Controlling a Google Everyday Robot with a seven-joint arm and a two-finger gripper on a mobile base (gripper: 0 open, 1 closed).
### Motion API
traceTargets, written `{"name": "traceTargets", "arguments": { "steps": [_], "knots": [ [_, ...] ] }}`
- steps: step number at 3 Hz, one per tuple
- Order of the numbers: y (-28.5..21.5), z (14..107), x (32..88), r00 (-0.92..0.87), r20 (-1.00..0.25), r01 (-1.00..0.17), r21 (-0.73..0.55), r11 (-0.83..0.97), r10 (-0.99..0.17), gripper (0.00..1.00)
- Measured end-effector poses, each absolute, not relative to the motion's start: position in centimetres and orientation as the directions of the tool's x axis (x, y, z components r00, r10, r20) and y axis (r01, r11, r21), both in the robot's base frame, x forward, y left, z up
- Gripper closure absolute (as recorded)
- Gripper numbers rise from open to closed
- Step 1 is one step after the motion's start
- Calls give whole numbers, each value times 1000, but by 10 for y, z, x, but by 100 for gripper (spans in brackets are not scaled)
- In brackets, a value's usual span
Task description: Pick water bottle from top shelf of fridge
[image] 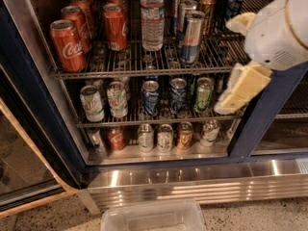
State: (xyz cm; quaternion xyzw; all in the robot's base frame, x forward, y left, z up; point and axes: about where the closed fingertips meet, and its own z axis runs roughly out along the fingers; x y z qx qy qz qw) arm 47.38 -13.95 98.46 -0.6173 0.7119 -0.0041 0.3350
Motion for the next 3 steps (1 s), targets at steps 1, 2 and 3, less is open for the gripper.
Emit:
{"name": "traceTargets", "arguments": {
  "steps": [1, 2, 3],
  "knots": [
    [-97, 998, 489, 89, -532, -860, -468, 205, -842, 0],
    [-66, 1007, 514, 161, -617, -855, -477, 203, -770, 0],
    [-44, 1016, 536, 210, -695, -856, -470, 214, -688, 0]
  ]
}}
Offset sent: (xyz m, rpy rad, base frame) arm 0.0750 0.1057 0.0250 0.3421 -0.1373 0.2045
